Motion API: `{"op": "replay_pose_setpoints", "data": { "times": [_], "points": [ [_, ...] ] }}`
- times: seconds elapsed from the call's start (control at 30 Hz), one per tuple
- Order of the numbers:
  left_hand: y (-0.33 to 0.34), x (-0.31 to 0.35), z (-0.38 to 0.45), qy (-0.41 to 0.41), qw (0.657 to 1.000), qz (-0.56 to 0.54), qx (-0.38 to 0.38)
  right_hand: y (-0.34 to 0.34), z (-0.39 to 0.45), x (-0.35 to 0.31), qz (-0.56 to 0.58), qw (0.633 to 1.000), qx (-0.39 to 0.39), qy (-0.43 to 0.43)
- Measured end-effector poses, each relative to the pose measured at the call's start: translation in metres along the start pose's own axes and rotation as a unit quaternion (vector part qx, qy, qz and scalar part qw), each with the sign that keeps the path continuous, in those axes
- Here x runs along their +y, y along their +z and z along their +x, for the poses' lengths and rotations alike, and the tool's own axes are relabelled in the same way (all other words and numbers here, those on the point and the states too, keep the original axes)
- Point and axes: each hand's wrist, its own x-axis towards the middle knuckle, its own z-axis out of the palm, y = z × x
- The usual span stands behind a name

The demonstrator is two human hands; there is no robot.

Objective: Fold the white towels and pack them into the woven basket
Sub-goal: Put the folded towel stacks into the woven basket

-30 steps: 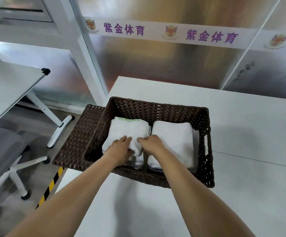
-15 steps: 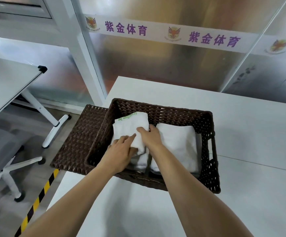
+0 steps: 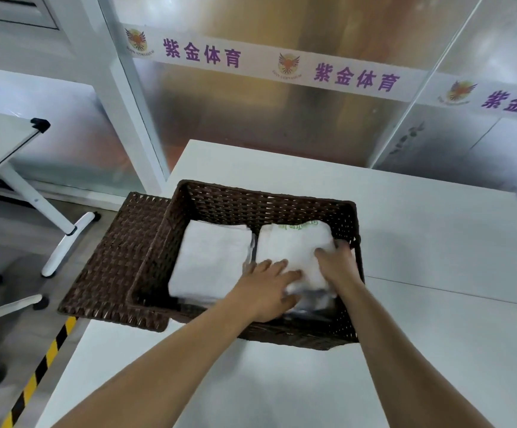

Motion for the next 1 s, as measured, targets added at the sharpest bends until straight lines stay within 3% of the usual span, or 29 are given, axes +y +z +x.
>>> {"op": "replay_pose_setpoints", "data": {
  "times": [0.07,0.17,0.23,0.33,0.7,1.0],
  "points": [
    [0.008,0.007,0.011,-0.012,0.998,-0.005,-0.063,0.009,-0.007,0.018,-0.161,0.983,-0.006,-0.082],
    [0.009,0.004,0.017,-0.017,0.996,-0.013,-0.082,0.02,-0.007,0.029,-0.342,0.904,0.021,-0.257],
    [0.009,0.0,0.015,-0.015,0.996,-0.01,-0.086,0.021,-0.002,0.032,-0.389,0.883,-0.019,-0.264],
    [0.008,0.0,0.009,-0.013,0.998,-0.005,-0.061,0.017,0.001,0.034,-0.382,0.886,-0.039,-0.26],
    [-0.012,-0.031,-0.039,-0.046,0.995,-0.001,0.093,0.016,-0.034,-0.006,-0.286,0.91,0.017,-0.299],
    [-0.052,-0.093,-0.114,-0.032,0.972,-0.012,0.234,0.078,-0.098,-0.071,-0.239,0.901,0.023,-0.361]
  ]
}}
